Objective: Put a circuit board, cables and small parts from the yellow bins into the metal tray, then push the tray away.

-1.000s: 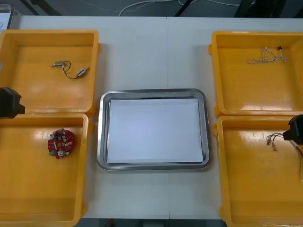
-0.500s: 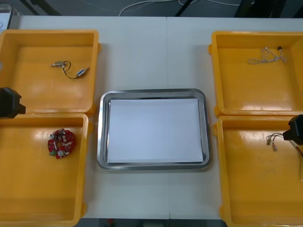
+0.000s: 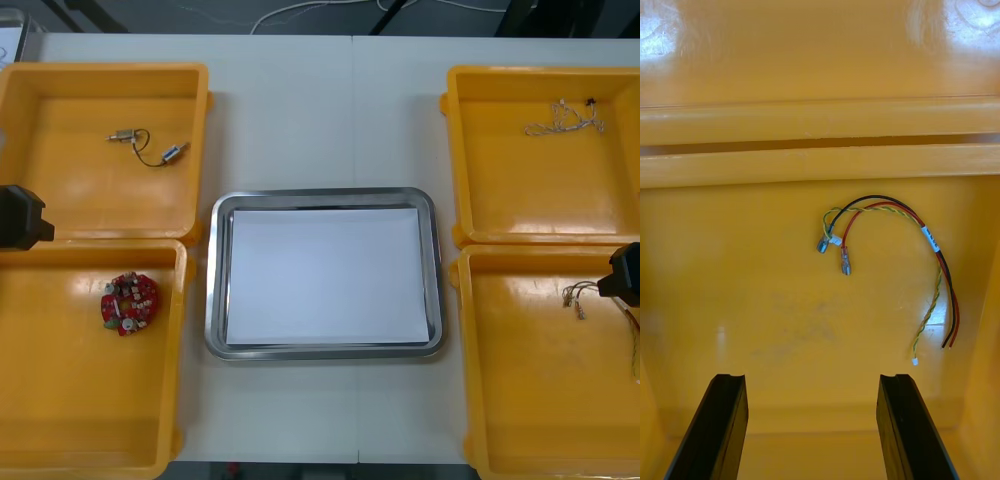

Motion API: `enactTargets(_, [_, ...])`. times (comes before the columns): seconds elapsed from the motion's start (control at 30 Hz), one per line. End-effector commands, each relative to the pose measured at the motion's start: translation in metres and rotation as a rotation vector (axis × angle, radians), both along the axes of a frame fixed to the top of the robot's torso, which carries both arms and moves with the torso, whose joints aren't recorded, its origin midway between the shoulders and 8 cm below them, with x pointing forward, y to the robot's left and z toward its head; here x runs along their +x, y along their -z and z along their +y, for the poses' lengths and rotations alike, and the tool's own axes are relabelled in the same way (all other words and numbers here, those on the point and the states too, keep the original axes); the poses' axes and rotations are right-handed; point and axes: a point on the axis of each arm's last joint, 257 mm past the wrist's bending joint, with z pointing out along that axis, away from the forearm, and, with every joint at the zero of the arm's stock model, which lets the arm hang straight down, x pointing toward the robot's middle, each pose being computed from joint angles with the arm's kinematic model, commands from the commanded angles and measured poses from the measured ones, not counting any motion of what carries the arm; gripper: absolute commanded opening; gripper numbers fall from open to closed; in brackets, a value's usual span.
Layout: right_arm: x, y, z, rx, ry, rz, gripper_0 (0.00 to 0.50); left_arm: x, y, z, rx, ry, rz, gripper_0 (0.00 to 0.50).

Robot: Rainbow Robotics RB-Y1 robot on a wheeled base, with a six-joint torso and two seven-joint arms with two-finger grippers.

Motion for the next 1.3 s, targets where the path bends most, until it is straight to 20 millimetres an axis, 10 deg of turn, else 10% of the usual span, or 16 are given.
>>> enactTargets(0.03, [0.002,-0.012,-0.006,-0.027,-0.021,-0.040,0.500,-0.005,-0.013,0.018,0.082,0.036,-0.017,0.500])
enactTargets(1.3, [-0.036,0.042,-0.059,-0.010,0.114,0.038,0.500,-0.041,0.026,0.000,0.133,0.239,-0.018,0.500])
